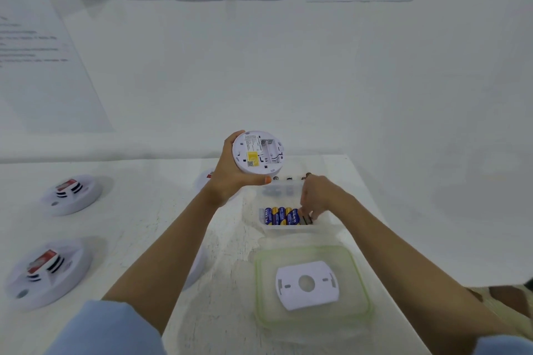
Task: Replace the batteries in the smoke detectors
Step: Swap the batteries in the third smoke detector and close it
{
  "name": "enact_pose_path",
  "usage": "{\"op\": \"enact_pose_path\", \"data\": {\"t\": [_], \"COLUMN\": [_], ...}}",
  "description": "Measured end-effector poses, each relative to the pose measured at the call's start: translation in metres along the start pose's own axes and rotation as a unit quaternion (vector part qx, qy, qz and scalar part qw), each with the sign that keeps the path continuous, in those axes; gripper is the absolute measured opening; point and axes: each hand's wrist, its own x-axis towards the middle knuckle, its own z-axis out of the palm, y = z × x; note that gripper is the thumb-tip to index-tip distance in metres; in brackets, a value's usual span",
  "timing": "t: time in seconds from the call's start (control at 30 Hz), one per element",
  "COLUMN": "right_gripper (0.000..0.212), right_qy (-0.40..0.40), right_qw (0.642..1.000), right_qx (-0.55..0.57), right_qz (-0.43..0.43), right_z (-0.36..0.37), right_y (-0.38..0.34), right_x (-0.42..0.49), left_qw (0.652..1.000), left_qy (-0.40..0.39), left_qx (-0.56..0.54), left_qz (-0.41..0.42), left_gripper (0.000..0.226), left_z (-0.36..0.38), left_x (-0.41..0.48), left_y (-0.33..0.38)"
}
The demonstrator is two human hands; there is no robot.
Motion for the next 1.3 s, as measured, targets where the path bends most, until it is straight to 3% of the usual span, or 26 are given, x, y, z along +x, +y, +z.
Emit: {"op": "enact_pose_path", "data": {"t": [0.07,0.17,0.23,0.33,0.47,0.73,0.8,0.9,0.97,1.13,1.3], "right_gripper": [0.027,0.019,0.023,0.036,0.038,0.022,0.023,0.029,0.027,0.017,0.021], "right_qy": [0.019,0.121,0.16,0.097,0.033,0.061,0.126,0.29,0.307,0.296,0.275], "right_qw": [1.0,0.988,0.985,0.993,0.998,0.994,0.972,0.873,0.817,0.836,0.851], "right_qx": [0.018,0.089,0.054,-0.021,-0.029,0.062,0.178,0.361,0.43,0.353,0.275], "right_qz": [-0.006,-0.023,-0.048,-0.061,-0.045,-0.063,-0.081,-0.157,-0.23,-0.298,-0.351], "right_z": [-0.011,-0.036,-0.038,-0.022,-0.014,-0.019,-0.028,-0.043,-0.049,-0.04,-0.03], "right_y": [0.002,0.002,-0.002,-0.009,-0.01,-0.007,-0.006,-0.008,-0.017,-0.035,-0.029], "right_x": [0.003,0.018,0.034,0.061,0.086,0.086,0.079,0.057,0.037,0.012,0.01], "left_qw": [1.0,1.0,1.0,1.0,0.999,1.0,1.0,1.0,1.0,1.0,1.0], "left_qy": [-0.001,-0.001,-0.001,0.004,0.009,0.004,0.006,0.007,0.007,-0.005,0.001], "left_qx": [-0.007,-0.013,-0.01,0.001,0.015,0.019,0.016,0.0,-0.004,-0.012,-0.012], "left_qz": [-0.004,-0.012,-0.017,-0.023,-0.028,-0.018,-0.017,-0.016,-0.012,0.003,-0.002], "left_gripper": [0.095,0.098,0.097,0.099,0.097,0.099,0.098,0.097,0.096,0.102,0.099], "left_z": [-0.002,-0.006,-0.007,-0.009,-0.01,-0.011,-0.012,-0.012,-0.01,-0.003,-0.002], "left_x": [0.001,0.004,0.006,0.008,0.011,0.015,0.015,0.014,0.014,0.013,0.01], "left_y": [-0.002,-0.007,-0.01,-0.015,-0.02,-0.02,-0.018,-0.016,-0.015,-0.013,-0.012]}}
